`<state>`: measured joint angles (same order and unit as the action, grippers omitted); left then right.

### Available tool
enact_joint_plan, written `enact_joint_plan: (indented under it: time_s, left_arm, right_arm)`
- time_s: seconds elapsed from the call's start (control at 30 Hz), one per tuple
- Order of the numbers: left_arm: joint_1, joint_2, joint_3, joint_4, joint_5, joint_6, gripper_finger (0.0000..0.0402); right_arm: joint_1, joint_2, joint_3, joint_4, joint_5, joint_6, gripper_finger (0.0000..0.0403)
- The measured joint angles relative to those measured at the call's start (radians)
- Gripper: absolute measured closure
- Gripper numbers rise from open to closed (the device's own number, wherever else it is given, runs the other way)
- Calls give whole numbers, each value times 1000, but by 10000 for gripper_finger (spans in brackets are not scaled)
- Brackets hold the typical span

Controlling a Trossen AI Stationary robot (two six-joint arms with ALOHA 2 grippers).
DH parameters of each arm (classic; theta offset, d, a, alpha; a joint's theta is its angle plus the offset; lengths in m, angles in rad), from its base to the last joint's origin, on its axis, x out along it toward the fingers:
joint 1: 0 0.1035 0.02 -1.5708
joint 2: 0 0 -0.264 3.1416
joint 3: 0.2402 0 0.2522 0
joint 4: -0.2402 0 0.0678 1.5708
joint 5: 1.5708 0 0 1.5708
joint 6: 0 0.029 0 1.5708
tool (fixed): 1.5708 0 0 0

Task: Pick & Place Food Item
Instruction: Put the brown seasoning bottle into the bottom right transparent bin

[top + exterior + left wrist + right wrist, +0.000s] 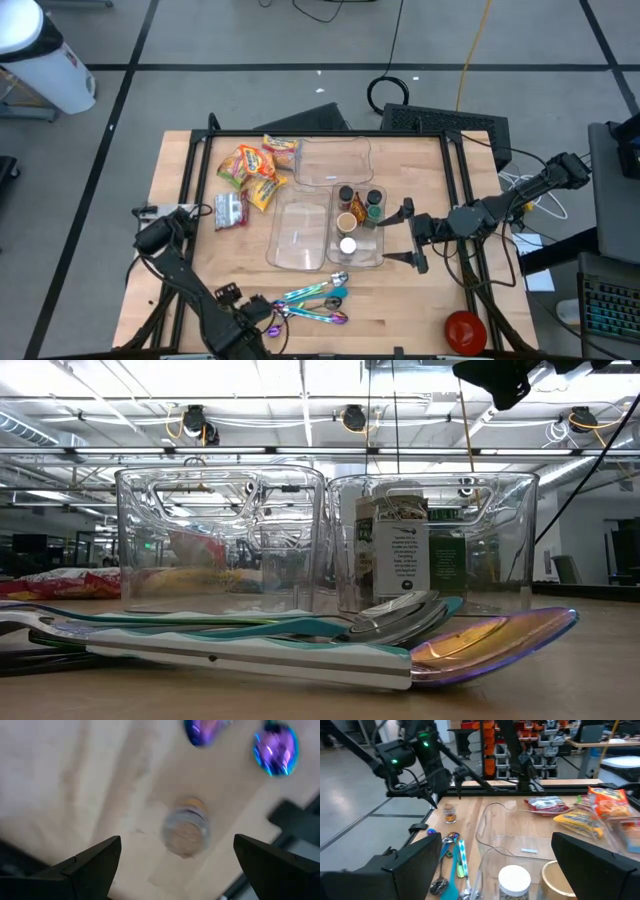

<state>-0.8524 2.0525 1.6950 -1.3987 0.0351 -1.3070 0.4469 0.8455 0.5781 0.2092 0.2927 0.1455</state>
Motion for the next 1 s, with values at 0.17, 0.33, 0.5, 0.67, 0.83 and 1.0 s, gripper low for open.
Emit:
enact_joint_plan:
  time_s: [0.17,0.33,0.5,0.67,0.83,1.0]
  left_arm:
    - [3,-11,-43,101,22,119,7]
    - [4,-116,-116,116,-71,85,7]
    - [-22,-272,-298,247,-99,-41,7]
    - [-32,-390,-460,508,-108,-139,7]
    - [-35,-414,-512,668,-167,-101,7]
    - [-31,-406,-513,663,-108,-61,7]
  right_arm:
    - [0,0,0,6,-36,0,30]
    - [0,0,0,5,-35,8,30]
    - [0,0,0,5,-35,8,30]
    - [0,0,0,4,-35,7,30]
    - [0,0,0,4,-35,5,30]
    - [0,0,0,4,-34,7,30]
